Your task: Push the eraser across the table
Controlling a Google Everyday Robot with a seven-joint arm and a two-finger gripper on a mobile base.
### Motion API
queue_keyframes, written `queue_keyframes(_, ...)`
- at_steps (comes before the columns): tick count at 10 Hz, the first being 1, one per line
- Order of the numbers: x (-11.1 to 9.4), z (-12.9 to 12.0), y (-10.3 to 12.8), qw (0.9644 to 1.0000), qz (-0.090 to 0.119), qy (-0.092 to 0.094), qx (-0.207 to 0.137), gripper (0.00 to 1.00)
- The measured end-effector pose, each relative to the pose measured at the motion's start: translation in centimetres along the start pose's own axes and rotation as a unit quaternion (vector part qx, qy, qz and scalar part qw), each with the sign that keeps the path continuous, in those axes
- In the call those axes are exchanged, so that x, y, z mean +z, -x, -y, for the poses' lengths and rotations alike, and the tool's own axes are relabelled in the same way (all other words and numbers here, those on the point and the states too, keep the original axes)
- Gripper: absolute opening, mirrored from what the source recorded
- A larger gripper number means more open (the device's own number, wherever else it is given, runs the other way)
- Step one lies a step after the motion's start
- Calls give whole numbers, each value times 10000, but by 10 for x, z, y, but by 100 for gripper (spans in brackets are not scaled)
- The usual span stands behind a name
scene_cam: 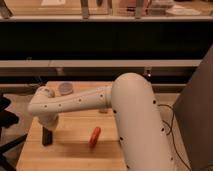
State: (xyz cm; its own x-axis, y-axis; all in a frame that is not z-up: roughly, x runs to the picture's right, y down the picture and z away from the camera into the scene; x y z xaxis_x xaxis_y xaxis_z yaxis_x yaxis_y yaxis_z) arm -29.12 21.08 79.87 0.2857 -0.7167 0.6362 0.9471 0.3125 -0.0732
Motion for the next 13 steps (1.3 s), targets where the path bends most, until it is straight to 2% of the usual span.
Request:
queue_keyframes(3,10,-3,2,9999,16,160,16,0)
queue_keyframes(6,19,-8,3,9997,47,231,81,0)
queue_keyframes(9,31,-16,1,9997,53,214,112,0)
queue_keyframes(10,33,-16,1,9998,48,215,29,0)
queue_keyframes(13,27,16,16,9990,50,252,-368,0)
